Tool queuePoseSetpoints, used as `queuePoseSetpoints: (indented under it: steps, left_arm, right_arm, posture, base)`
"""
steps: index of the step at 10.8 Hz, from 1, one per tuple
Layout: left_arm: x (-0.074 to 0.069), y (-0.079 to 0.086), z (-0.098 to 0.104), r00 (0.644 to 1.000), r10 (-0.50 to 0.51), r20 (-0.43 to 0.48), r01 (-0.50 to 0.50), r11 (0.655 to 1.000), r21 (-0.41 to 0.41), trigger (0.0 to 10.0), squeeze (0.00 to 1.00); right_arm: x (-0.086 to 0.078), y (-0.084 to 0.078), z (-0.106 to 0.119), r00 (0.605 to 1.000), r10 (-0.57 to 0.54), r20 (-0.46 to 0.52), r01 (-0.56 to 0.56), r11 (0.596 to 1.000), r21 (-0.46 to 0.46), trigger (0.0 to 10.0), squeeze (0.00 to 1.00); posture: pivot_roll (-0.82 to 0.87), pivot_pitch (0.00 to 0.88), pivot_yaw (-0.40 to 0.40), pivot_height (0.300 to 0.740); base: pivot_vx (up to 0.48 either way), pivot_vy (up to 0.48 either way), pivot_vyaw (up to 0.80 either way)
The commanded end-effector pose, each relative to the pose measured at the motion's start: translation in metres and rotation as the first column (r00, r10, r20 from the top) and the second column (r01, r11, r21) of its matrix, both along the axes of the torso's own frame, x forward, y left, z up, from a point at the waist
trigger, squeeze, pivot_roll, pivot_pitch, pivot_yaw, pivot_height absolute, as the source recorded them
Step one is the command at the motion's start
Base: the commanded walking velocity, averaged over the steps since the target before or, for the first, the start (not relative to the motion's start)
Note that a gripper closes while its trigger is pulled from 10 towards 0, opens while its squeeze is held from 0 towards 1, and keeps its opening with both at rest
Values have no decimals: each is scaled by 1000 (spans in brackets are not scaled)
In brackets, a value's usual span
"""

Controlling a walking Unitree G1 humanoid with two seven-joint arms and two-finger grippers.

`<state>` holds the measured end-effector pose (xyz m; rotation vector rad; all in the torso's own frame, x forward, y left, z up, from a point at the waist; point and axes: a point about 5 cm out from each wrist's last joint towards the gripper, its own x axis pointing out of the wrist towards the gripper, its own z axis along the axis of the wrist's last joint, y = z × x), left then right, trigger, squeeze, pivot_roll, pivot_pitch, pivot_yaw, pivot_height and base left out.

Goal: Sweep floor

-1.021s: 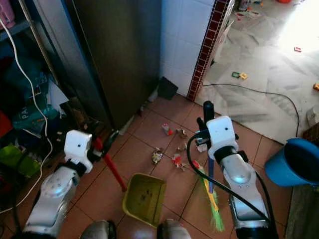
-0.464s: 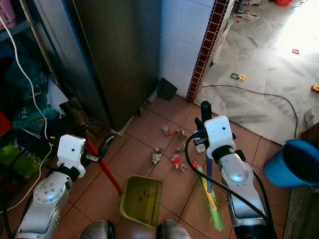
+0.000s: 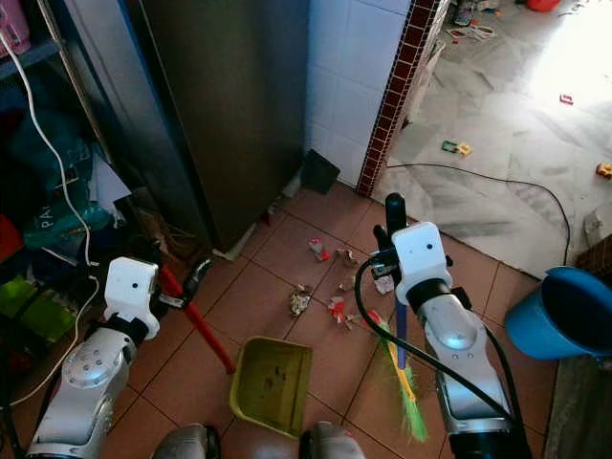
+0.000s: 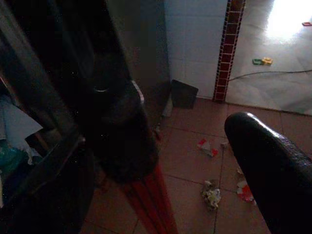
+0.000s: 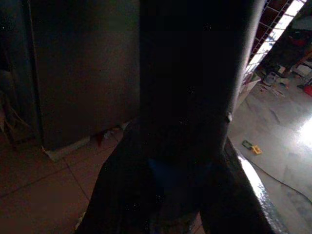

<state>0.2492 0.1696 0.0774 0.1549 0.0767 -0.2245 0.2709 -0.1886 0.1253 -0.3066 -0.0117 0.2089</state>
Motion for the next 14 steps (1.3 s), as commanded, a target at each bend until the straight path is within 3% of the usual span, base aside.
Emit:
queuePoseSetpoints:
  steps: [1, 3, 4, 14]
  left_arm:
    - [-3, 3, -2, 1000, 18, -11, -18, 1000, 11, 10000, 0]
    - [-5, 5, -3, 999, 31, -15, -31, 1000, 0, 9569, 0]
    - [-4, 6, -4, 999, 40, -23, -40, 999, -9, 0, 0]
    - [18, 11, -9, 999, 36, -24, -35, 999, 31, 0, 0]
  right_arm:
    - [1, 0, 6, 999, 5, 32, -5, 1000, -17, 10000, 0]
    - [3, -1, 7, 999, 8, 32, -7, 1000, -19, 10000, 0]
    - [3, -1, 7, 999, 8, 33, -8, 1000, -21, 10000, 0]
    - [2, -6, 12, 999, 5, 48, -3, 999, -44, 10000, 0]
  posture:
    - [-66, 93, -79, 740]
    - [-66, 94, -87, 740]
    - [-67, 94, -88, 740]
    - [-101, 88, -88, 740]
  base:
    - [0, 0, 0]
    - [0, 0, 0]
    - [0, 0, 0]
    - [0, 0, 0]
